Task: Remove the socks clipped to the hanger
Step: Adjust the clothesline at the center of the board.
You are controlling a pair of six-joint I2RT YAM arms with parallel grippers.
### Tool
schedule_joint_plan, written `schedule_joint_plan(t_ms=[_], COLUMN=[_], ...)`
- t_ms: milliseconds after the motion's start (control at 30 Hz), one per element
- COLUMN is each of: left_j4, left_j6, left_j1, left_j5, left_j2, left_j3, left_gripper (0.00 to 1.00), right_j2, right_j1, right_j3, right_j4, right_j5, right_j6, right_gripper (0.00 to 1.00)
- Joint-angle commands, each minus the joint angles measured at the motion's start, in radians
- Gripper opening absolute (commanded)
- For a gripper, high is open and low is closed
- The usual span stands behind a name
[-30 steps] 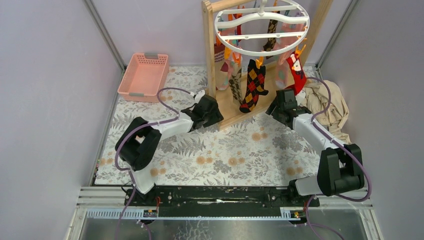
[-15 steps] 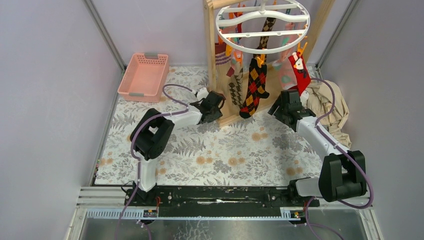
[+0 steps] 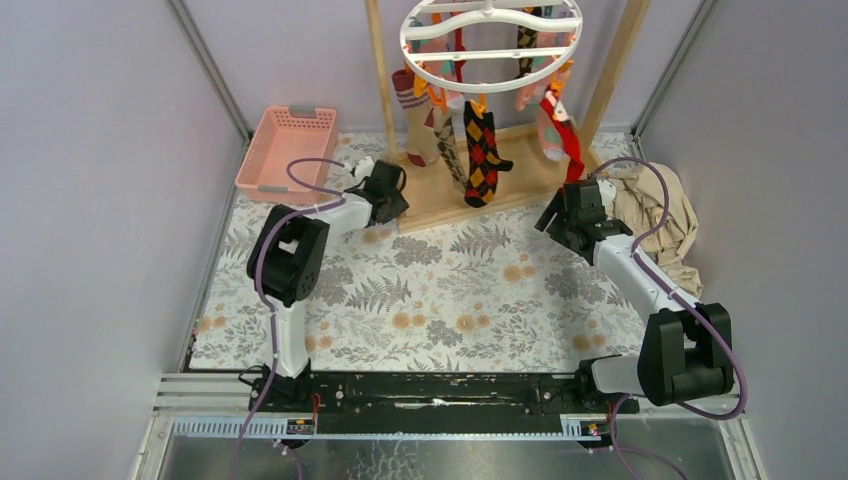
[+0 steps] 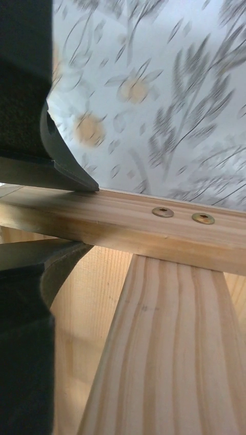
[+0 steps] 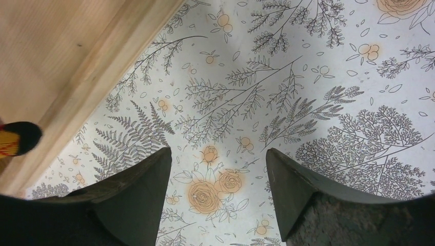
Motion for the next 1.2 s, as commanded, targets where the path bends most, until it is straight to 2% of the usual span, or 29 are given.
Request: schedule_joint_plan(t_ms=[0, 467, 700, 833, 933, 1167], left_j4=[-0.003, -0.064, -0.066, -0.06, -0.056, -0.052], left_j6=[0.002, 0.153, 0.195, 0.206, 0.214, 0.219], left_j1=[0.133, 0.293, 0.311, 0.315, 0.316, 0.32], left_j5=[-0.044, 0.002, -0.004, 0.015, 0.031, 0.049], left_j2=[0.024, 0.08, 0.053, 0.051, 0.054, 0.061], left_j3=[0.02, 0.137, 0.112, 0.106, 0.105, 0.115], left_gripper=[0.34, 0.33, 0.37, 0.46, 0.51, 0.53], right_j2=[-0.021, 0.028, 0.275, 0.455, 0.56, 0.757], right_j1=[-0.006, -0.006, -0.058, -0.074, -0.076, -0.078], right_j3=[-0.001, 0.048, 0.326, 0.526, 0.662, 0.9], right_j4=[0.032, 0.046, -0.026, -0.088, -0.142, -0.21], right_j5=[-0.021, -0.024, -0.015, -0.012, 0.06, 0.116], right_j6=[-0.014, -0.034, -0.071, -0.088, -0.096, -0.101], right_gripper=[0.74, 0.74, 0.74, 0.74, 0.74, 0.73])
